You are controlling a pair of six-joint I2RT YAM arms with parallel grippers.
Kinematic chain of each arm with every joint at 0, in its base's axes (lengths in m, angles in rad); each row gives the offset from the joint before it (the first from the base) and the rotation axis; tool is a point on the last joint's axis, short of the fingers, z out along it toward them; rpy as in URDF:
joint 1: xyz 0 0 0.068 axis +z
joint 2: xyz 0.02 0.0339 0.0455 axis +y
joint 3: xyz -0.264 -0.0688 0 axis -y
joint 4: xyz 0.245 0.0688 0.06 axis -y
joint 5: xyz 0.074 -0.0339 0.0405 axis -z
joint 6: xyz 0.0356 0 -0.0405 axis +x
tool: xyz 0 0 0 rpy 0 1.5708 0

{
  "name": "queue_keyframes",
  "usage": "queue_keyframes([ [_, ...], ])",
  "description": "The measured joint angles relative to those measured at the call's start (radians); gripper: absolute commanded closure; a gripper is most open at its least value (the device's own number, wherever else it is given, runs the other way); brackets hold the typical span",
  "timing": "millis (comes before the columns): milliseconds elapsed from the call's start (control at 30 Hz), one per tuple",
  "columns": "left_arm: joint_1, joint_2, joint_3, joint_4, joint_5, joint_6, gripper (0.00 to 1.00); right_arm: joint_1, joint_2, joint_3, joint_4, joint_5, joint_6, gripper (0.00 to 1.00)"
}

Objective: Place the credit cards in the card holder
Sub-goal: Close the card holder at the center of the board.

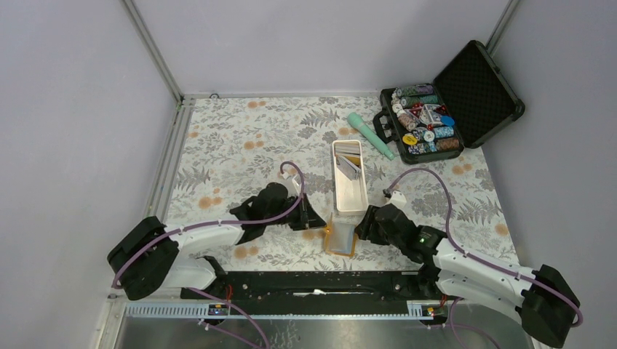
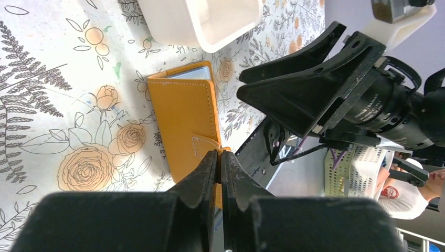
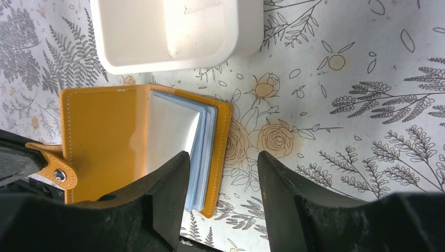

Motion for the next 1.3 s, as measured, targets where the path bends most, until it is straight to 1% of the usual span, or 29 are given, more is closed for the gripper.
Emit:
queue_keyframes([
  [100, -0.001, -0.001, 0.013, -0.021, -0.001, 0.009, 0.99, 0.000, -0.018, -0.001, -0.002, 0.007, 0.003, 0.41],
  [333, -0.026, 0.021, 0.050, -0.024, 0.000, 0.016, 0.97, 0.000, -0.014, -0.077, 0.094, -0.027, 0.060, 0.42],
  [567, -0.054, 0.069, 0.056, 0.015, 0.003, 0.001, 0.90, 0.000, -0.019, -0.124, 0.176, -0.048, 0.110, 0.45],
  [667, -0.077, 0.109, 0.067, 0.051, 0.006, -0.015, 0.84, 0.000, -0.029, -0.139, 0.192, -0.047, 0.130, 0.47],
  [867, -0.119, 0.156, 0.083, 0.107, 0.009, -0.045, 0.62, 0.000, -0.025, -0.148, 0.202, -0.045, 0.154, 0.54],
  [933, -0.129, 0.167, 0.087, 0.124, 0.010, -0.055, 0.57, 0.000, -0.022, -0.149, 0.204, -0.045, 0.155, 0.54],
  [1067, -0.148, 0.199, 0.091, 0.160, 0.010, -0.068, 0.51, 0.000, -0.021, -0.149, 0.202, -0.043, 0.155, 0.54],
  [1300, -0.180, 0.272, 0.091, 0.229, 0.010, -0.098, 0.49, 0.000, -0.091, -0.140, 0.109, -0.002, 0.145, 0.50],
])
